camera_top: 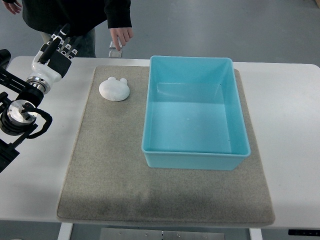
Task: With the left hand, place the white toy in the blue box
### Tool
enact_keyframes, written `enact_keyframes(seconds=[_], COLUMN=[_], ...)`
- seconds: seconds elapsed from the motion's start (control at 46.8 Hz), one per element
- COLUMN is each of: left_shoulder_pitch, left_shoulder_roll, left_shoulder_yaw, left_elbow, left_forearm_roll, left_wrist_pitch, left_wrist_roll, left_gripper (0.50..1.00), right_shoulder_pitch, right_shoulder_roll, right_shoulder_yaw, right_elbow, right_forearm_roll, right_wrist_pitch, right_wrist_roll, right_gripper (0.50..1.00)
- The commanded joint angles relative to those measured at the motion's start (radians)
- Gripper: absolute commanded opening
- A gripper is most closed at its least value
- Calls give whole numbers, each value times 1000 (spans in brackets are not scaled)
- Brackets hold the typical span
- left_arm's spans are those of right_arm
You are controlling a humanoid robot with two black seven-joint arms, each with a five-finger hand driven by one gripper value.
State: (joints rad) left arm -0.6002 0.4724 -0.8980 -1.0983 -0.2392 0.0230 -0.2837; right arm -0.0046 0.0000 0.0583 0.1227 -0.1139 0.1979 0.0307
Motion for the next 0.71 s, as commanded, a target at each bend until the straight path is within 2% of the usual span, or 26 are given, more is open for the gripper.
enact_keyframes(seconds=[0.0, 0.684], left_shoulder_pitch=[-7, -18], left_shoulder_roll=[0, -2], left_shoulder_yaw=[-2, -1], left_elbow=[0, 51], left_forearm_roll=[0, 0], left_wrist_pitch=[2, 0], left_wrist_roll=[0, 0], left_gripper=[994, 994], right_shoulder_pitch=[0, 0], right_shoulder_roll=[0, 0], right_shoulder_yaw=[0, 0], right_elbow=[0, 0], right_forearm_roll=[0, 0], right_wrist_pitch=[0, 0], right_wrist_roll=[0, 0], right_gripper=[936, 936])
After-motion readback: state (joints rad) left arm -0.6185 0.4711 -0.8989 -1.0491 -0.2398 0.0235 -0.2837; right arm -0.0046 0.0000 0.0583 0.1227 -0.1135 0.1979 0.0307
